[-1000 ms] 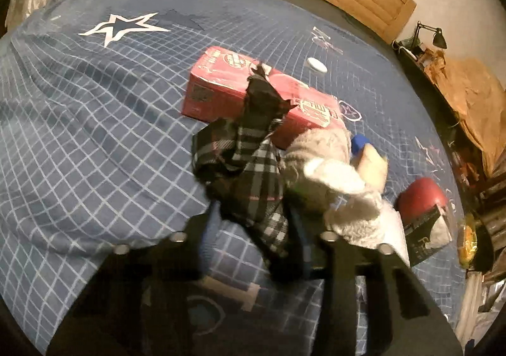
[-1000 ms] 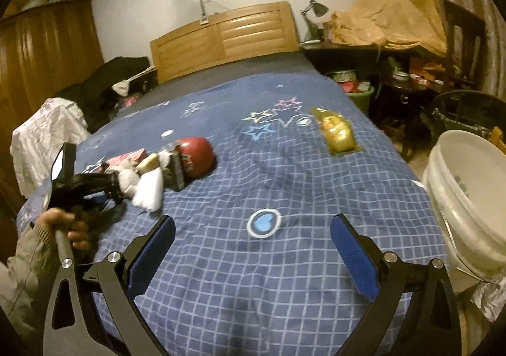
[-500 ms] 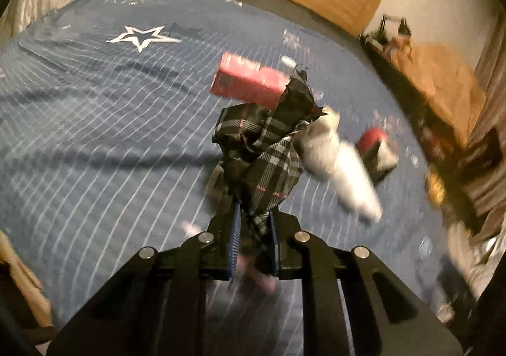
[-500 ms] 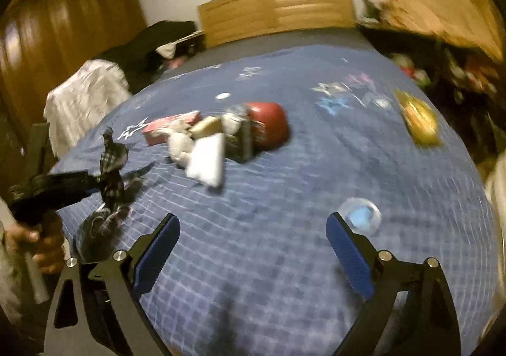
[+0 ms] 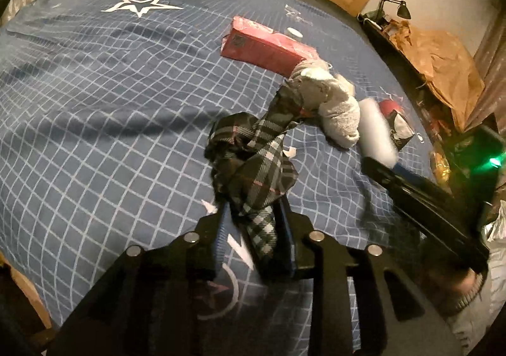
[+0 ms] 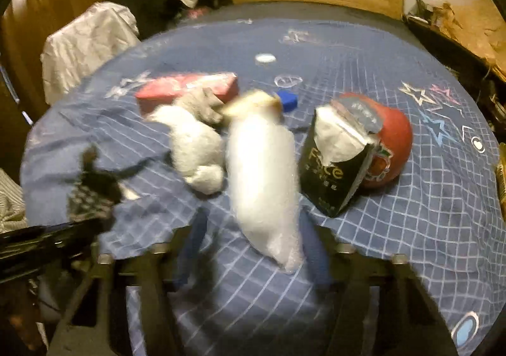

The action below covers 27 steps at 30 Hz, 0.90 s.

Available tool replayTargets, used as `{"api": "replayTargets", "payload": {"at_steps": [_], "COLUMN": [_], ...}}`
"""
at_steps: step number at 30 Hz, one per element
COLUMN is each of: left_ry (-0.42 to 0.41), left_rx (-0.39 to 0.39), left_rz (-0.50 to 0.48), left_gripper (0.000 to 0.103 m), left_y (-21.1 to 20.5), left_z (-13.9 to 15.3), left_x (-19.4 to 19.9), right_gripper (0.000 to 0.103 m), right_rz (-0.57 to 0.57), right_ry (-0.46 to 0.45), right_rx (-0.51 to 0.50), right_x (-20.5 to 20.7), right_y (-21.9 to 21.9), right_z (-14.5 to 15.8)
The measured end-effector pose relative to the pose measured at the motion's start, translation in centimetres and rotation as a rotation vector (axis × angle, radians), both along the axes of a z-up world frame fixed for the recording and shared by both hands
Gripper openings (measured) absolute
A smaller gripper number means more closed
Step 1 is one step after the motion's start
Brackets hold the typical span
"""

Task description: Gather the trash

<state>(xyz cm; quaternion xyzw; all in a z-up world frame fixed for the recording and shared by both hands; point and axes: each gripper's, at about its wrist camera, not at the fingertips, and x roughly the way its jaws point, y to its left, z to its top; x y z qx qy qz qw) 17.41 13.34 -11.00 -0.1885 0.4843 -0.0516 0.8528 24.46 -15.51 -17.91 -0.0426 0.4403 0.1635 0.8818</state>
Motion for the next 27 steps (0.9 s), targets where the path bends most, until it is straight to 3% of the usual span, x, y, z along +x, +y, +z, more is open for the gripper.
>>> {"api": "replayTargets", "payload": {"at_steps": [5,9,11,13,16,20,22,24,26,27], "left_ry": [-0.015,-0.016,-0.017,-0.018,-0.021,-0.028,-0.033,-0.04,-0.046,-0.049], "left_rx": [-0.012,-0.013,-0.012,-0.014,-0.03,-0.012,0.0,0.01,0.017,0.021], "left_rz": [0.0,-0.001,-0.004,-0.006,-0.005,-0.011,-0.013,-0.01,-0.004,0.001], "left_gripper": [0.033,0.033,0.033,0.034,0.039,0.05,0.058,0.062,0.064,0.066], "left_y": [-0.1,-0.1,-0.1,0.1,0.3,-0.5,-0.7,-0.8,-0.6,-0.5], "left_z": [-0.1,-0.1,0.0,0.0,0.0,0.3,0.6,0.9,1.3,1.4], "left_x": [0.0,-0.1,-0.2,-0.3,-0.4,-0.6,-0.7,-0.9,-1.0,-1.1], "right_gripper": [0.026,0.026,0.026,0.026,0.027,0.028,0.033,0.062,0.083,0.084], "right_rz": [-0.013,-0.013,-0.017,-0.035,-0.057,-0.064,-0.032,-0.018,0.005,0.016], "right_ry": [-0.019,-0.046,-0.076,-0.135,-0.203,-0.171,-0.145,-0.167,-0.181,-0.194], "right_rx": [0.036,0.073,0.043,-0.051,-0.283,-0.416,-0.428,-0.414,-0.375,-0.343], "right_x": [-1.7,-6.1,-8.5,-11.5,-14.5,-16.1,-17.0,-18.1,-18.8,-19.4], "right_y": [-1.7,-5.0,-6.6,-8.3,-10.1,-11.3,-10.8,-10.1,-9.7,-9.7], "right_z": [-0.1,2.1,3.4,4.8,5.2,2.5,1.2,1.3,1.9,2.5]}}
